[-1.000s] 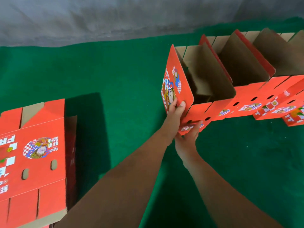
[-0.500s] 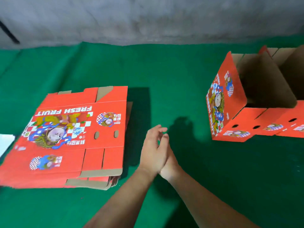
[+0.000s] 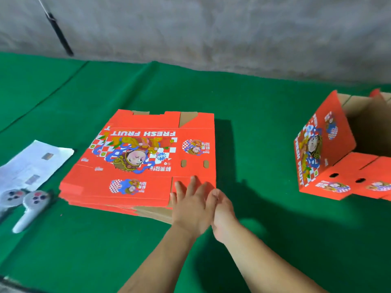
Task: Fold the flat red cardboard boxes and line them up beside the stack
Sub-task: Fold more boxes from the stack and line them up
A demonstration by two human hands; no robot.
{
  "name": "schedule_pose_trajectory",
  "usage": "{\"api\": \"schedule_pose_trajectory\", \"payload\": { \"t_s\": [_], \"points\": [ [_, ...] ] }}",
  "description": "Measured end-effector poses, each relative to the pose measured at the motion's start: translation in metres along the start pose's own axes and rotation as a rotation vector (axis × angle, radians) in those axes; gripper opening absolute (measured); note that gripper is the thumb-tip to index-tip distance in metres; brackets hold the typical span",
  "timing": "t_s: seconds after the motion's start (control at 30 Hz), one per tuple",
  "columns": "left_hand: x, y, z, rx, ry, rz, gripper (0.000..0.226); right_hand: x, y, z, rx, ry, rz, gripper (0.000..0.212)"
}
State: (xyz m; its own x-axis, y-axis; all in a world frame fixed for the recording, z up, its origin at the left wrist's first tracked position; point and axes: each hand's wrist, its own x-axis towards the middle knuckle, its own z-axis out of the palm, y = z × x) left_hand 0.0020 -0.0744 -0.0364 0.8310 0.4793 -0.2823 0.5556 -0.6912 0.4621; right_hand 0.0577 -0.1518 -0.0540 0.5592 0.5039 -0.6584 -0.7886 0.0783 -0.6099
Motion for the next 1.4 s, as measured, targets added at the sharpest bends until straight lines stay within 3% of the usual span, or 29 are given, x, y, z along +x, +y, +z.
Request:
{"api": "schedule_pose_trajectory", "payload": {
  "t_s": [0.07,0.13,0.23,0.33,0.47,0.57,0.63,0.73,0.83,0.9,1.03,1.1,1.17,1.3,1.4],
  "points": [
    [-0.012,0.004,0.008,-0.018,-0.016,0.106,0.053,-0.007,-0.008,-0.031,-0.084,0.010,-0.091,0.026],
    [-0.022,-0.002,0.008,-0.013,0.091,0.146,0.056,-0.018,-0.015,-0.067,-0.054,0.011,-0.125,0.033],
    [-0.026,-0.027,-0.014,-0.113,0.365,-0.058,0.068,-0.043,-0.024,-0.120,0.064,-0.043,-0.183,0.039],
    [-0.013,-0.057,-0.050,-0.269,0.445,-0.258,0.087,-0.069,-0.034,-0.164,0.117,0.023,-0.235,0.044],
    [0.014,-0.065,-0.073,-0.574,0.340,-0.260,0.105,-0.099,-0.046,-0.205,0.150,0.032,-0.291,0.041],
    [0.026,-0.057,-0.074,-0.892,0.264,-0.234,0.080,-0.118,-0.058,-0.225,0.091,0.008,-0.303,0.041],
    [0.028,-0.052,-0.073,-1.082,0.223,-0.103,0.066,-0.126,-0.071,-0.235,-0.008,0.056,-0.301,0.040],
    [0.026,-0.041,-0.066,-1.229,0.307,0.097,0.057,-0.129,-0.097,-0.237,-0.194,0.108,-0.260,0.035],
    [0.025,-0.032,-0.065,-1.331,0.352,0.157,0.054,-0.113,-0.138,-0.235,-0.389,0.336,-0.426,0.027],
    [0.027,-0.027,-0.066,-1.329,0.344,0.171,0.059,-0.106,-0.163,-0.238,-0.390,0.417,-0.447,0.040],
    [0.024,-0.002,-0.076,-1.379,0.261,0.210,0.073,-0.115,-0.197,-0.201,-0.524,0.406,-0.821,0.062],
    [0.019,0.014,-0.076,-1.464,0.152,0.173,0.091,-0.132,-0.189,-0.174,-0.460,0.339,-0.884,0.056],
    [0.013,0.026,-0.069,-1.533,0.002,0.194,0.100,-0.141,-0.174,-0.153,-0.329,0.239,-0.831,0.056],
    [0.001,0.046,-0.044,-1.632,-0.167,0.244,0.097,-0.144,-0.147,-0.132,-0.253,0.149,-0.520,0.054],
    [-0.003,0.041,-0.041,-1.589,-0.046,0.290,0.091,-0.140,-0.141,-0.134,-0.341,0.250,-0.580,0.048]
  ]
}}
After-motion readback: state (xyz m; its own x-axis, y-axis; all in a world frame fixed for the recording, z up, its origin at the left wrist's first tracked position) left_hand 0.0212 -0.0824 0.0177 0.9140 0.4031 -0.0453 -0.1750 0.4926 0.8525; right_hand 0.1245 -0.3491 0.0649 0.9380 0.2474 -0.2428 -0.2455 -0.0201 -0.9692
